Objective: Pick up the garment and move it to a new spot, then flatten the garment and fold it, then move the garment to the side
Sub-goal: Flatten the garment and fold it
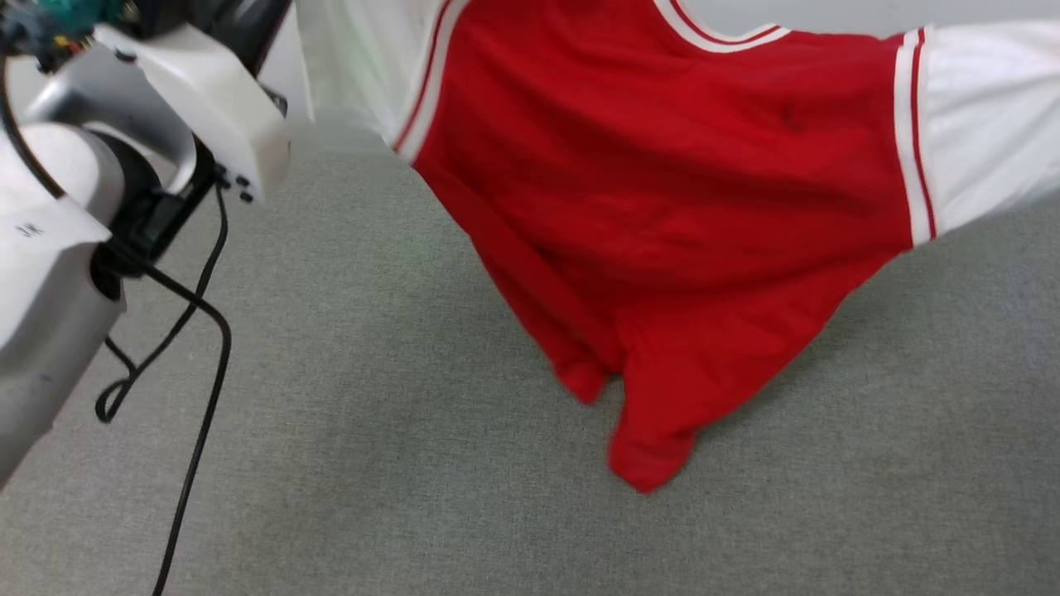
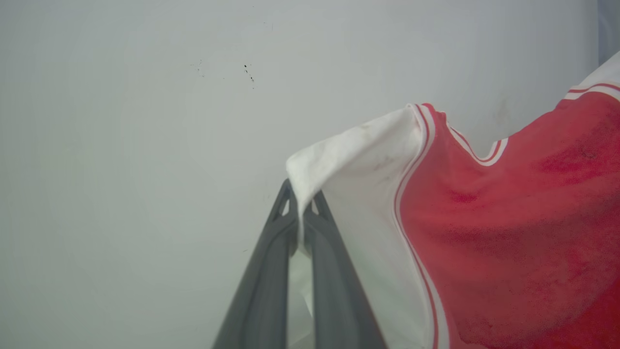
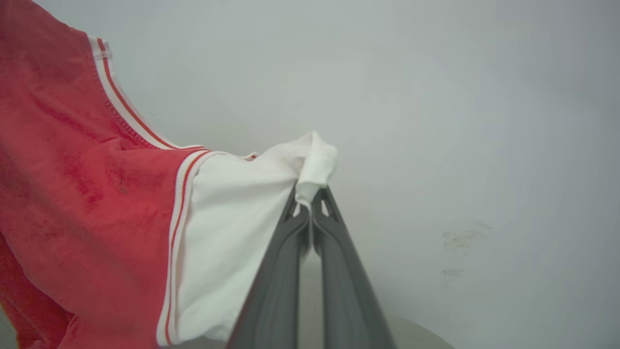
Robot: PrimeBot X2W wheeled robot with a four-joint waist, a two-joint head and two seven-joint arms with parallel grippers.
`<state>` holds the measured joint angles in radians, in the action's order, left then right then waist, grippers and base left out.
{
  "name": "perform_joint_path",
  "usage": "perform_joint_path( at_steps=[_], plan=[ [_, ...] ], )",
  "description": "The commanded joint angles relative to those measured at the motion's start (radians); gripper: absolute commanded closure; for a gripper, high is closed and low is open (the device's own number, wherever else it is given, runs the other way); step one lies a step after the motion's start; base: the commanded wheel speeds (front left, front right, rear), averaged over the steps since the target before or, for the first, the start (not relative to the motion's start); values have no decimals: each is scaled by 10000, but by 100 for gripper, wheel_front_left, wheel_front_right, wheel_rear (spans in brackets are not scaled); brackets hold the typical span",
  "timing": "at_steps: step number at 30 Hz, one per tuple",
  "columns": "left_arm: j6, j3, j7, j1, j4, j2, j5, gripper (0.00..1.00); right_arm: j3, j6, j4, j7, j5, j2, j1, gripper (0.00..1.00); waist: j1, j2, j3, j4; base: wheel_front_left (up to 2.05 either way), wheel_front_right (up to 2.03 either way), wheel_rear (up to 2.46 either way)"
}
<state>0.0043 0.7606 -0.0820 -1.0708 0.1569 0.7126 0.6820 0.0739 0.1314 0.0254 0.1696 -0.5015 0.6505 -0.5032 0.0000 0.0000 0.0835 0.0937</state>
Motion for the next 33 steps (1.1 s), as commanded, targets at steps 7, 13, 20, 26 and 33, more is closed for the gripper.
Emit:
perform_joint_path(
  at_steps=[7,13,20,26,33],
  plan=[
    [211,-287,-228,-1009,-573,-2,-195,100,-10,-14,-347,239,131,74,-1392,100,0,0,239,-14,0,0,0],
    [215,-552,-302,-2008,-376,-364,-117,100,274,-14,-194,562,53,116,-2960,100,0,0,1194,-51,0,0,0],
    [159,-1036,-90,-3767,530,-930,-194,100,790,-14,873,834,-52,286,-5834,100,0,0,3055,-85,0,0,0],
    [-146,-1264,516,-5697,2114,-1453,-597,100,1460,-14,2273,608,178,180,-8659,100,0,0,4349,-85,0,0,0],
    [-380,-1377,1171,-7256,3763,-1803,-911,100,2411,-14,4056,-78,369,-319,-11184,100,0,0,5033,-232,0,0,0]
  ],
)
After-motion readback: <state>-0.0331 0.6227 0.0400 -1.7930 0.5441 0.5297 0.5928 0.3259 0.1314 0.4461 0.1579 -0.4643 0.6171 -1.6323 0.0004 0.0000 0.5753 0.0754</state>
